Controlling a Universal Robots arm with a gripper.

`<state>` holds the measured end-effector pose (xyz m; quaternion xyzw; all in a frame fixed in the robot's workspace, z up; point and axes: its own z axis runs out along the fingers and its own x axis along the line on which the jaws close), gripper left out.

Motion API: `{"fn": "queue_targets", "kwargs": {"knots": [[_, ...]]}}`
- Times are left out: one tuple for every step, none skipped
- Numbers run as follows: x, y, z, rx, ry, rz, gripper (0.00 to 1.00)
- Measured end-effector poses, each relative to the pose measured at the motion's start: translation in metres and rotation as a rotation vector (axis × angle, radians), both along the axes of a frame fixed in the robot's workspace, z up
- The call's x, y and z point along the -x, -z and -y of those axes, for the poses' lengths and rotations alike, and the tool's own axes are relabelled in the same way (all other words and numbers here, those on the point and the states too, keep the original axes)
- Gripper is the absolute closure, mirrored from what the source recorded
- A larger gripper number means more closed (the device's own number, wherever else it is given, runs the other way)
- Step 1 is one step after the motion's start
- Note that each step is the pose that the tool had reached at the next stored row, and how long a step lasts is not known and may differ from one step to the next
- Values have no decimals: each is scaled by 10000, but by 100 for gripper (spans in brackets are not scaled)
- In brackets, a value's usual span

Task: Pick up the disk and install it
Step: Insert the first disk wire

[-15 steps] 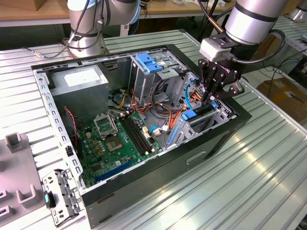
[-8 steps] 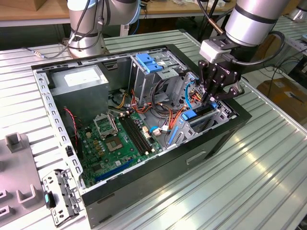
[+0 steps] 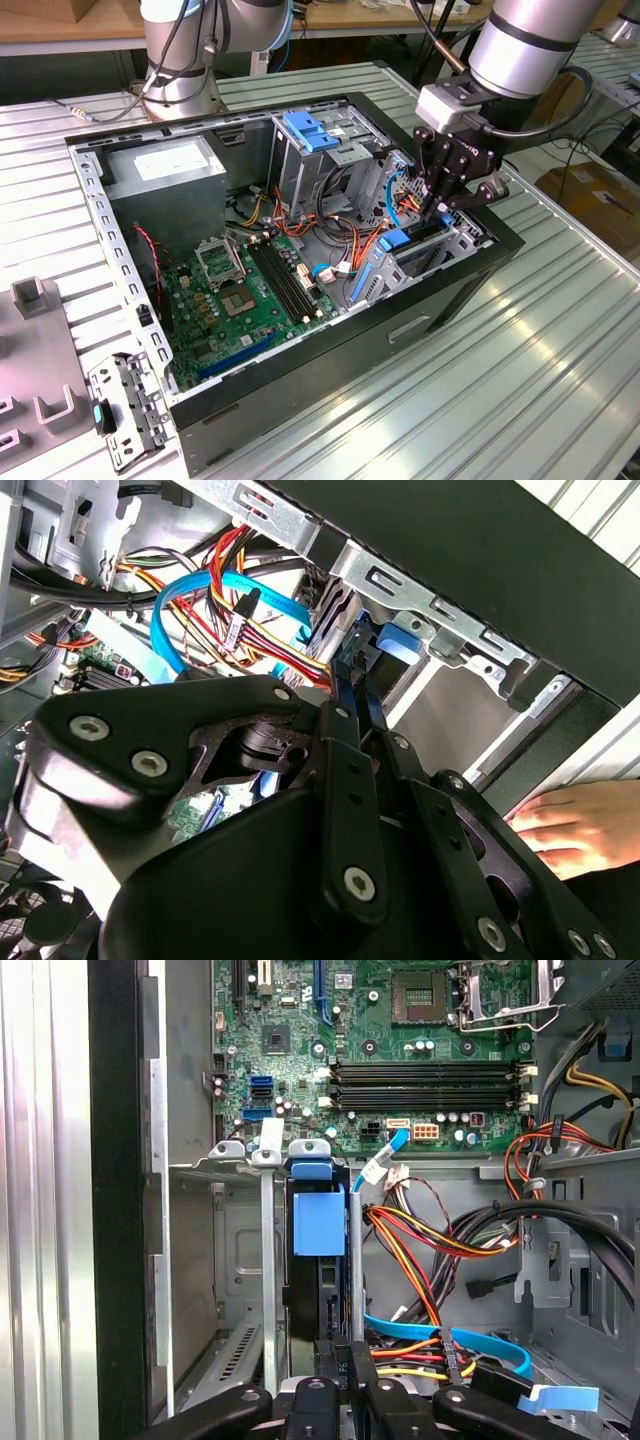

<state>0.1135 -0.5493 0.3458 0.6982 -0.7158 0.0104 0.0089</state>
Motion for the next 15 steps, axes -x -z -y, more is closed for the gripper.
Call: {"fn": "queue_targets", "kwargs": {"knots": [[0, 2, 0, 0, 0, 0, 83], [0, 4, 0, 1, 0, 0, 83], [0, 7, 0, 0, 0, 0, 83], [0, 11, 0, 0, 0, 0, 83], [0, 14, 0, -1, 0, 0, 83], [0, 20, 0, -1, 0, 0, 83], [0, 26, 0, 0, -1, 0, 83], [0, 33, 0, -1, 0, 0, 83], [0, 39, 0, 1, 0, 0, 83], [0, 44, 0, 1, 0, 0, 83], [0, 47, 0, -1, 0, 0, 83], [0, 51, 0, -5, -1, 0, 83], [0, 56, 0, -9, -1, 0, 83], [0, 61, 0, -11, 0, 0, 83], [0, 63, 0, -9, 0, 0, 83]]}}
